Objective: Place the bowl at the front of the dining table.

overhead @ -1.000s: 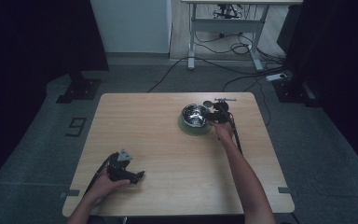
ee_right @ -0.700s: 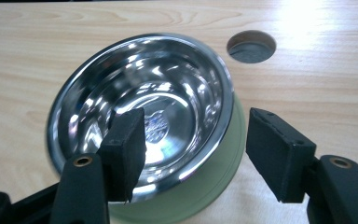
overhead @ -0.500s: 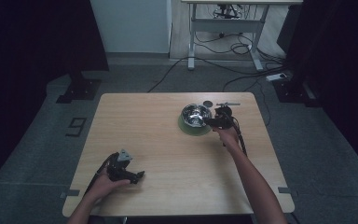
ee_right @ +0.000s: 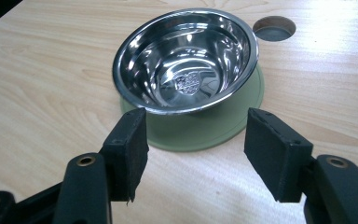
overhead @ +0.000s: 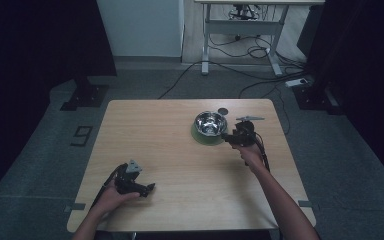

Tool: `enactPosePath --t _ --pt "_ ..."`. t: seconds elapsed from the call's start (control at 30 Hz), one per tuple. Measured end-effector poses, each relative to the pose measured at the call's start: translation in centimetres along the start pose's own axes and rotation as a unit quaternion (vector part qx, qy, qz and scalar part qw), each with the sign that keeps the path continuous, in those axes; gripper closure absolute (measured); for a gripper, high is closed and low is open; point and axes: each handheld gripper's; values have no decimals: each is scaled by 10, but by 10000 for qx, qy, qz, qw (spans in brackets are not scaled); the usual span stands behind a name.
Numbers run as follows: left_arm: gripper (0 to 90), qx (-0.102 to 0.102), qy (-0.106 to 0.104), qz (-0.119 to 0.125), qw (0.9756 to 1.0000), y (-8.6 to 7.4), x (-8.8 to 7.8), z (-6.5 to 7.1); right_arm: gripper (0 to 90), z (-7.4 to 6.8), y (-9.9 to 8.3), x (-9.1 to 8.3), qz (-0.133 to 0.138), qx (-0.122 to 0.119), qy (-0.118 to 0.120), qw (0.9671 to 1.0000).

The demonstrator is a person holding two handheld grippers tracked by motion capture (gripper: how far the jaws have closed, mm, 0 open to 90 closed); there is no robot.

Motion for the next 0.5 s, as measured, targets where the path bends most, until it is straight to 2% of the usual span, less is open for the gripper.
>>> enactPosePath --t 0.5 --pt "0 -4 3 3 10000 0 0 0 398 -20 -28 -35 62 -140 226 9996"
Point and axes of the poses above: each handheld gripper's, and its own axes: x roughly forward along the jaws, y roughly out of its top, z roughly to its right, and after that the axes turned 12 degrees about -x, right-handed
